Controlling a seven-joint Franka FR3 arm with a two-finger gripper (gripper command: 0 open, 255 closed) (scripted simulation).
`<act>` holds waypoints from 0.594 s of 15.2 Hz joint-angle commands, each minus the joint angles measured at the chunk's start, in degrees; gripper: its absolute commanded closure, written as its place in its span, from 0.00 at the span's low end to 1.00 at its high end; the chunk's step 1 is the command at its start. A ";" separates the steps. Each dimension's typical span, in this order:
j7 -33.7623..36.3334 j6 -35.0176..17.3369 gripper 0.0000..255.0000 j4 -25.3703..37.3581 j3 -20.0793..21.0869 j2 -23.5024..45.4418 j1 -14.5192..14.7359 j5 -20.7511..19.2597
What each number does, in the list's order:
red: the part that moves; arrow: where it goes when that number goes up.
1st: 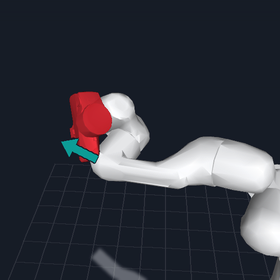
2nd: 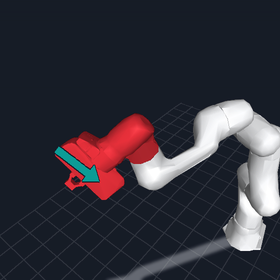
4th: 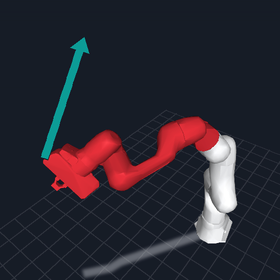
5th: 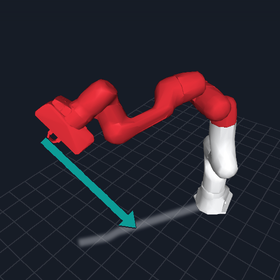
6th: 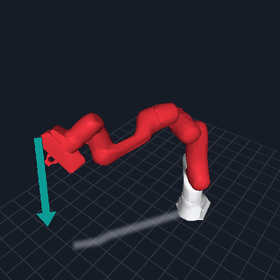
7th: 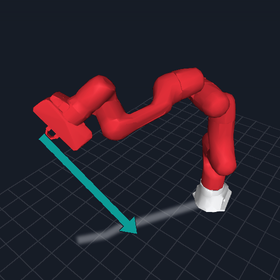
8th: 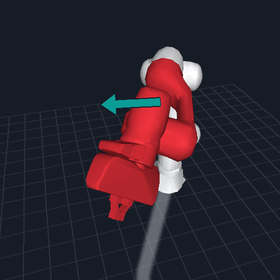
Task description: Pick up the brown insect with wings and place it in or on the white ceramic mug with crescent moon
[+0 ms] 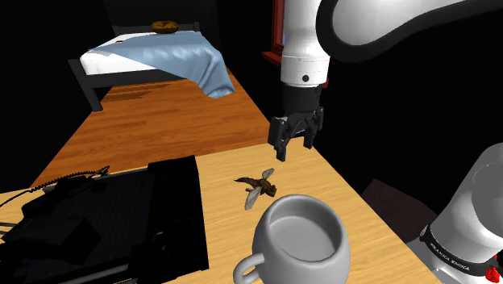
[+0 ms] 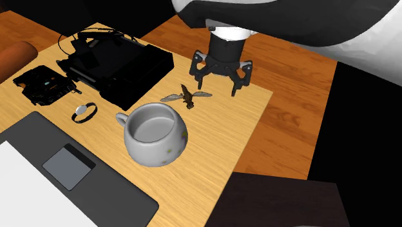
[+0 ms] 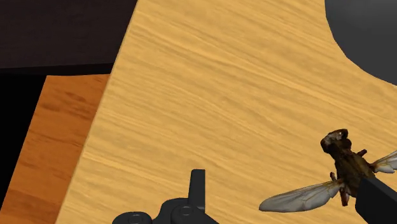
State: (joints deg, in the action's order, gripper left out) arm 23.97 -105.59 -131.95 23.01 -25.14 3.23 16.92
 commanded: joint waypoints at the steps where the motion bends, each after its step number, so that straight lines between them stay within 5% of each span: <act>1: 3.53 -1.43 0.00 2.65 2.43 4.06 -0.12 -0.39; 9: 15.27 -6.24 0.00 11.02 9.26 18.05 0.18 -4.79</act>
State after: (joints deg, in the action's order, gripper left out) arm 38.64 -110.99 -120.72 31.92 -7.75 3.28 12.32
